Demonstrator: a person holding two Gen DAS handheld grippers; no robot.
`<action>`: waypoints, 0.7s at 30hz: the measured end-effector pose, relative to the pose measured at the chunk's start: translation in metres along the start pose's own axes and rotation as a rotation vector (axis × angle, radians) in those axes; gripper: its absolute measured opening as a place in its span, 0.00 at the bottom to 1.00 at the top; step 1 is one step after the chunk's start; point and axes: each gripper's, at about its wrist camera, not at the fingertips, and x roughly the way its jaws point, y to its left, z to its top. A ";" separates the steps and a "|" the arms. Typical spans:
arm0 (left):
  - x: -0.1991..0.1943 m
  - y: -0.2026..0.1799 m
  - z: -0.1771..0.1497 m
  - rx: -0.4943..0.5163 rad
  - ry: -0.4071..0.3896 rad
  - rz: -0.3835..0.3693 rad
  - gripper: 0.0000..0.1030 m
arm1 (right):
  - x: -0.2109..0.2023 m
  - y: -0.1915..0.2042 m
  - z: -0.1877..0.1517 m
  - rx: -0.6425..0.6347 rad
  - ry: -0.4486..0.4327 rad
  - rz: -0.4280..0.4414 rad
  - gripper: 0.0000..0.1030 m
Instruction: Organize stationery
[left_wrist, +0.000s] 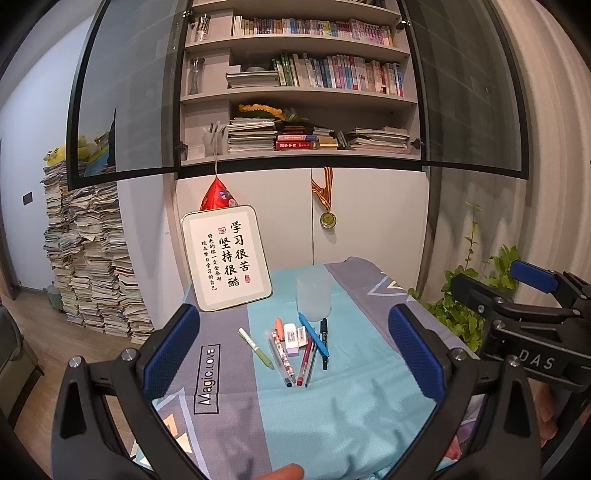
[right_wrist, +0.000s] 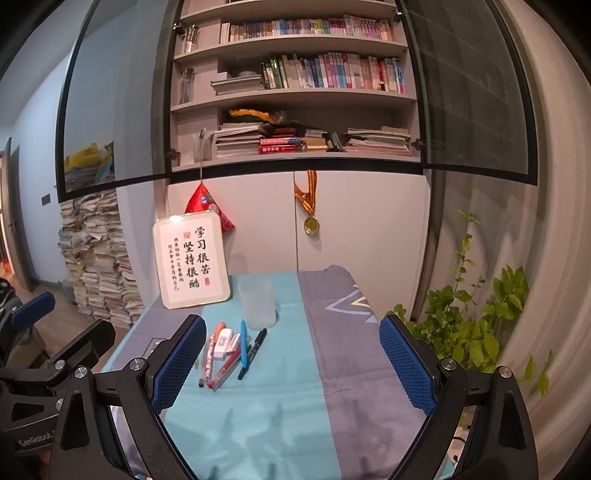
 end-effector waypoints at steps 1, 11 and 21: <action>0.002 0.000 0.000 -0.001 0.003 -0.002 0.99 | 0.002 0.000 0.001 0.000 0.003 -0.001 0.92; 0.020 0.004 -0.003 -0.010 0.022 -0.026 0.99 | 0.022 0.001 0.003 0.000 0.046 -0.005 0.92; 0.048 0.011 -0.010 -0.024 0.070 -0.028 0.98 | 0.052 0.002 0.002 0.007 0.096 -0.016 0.92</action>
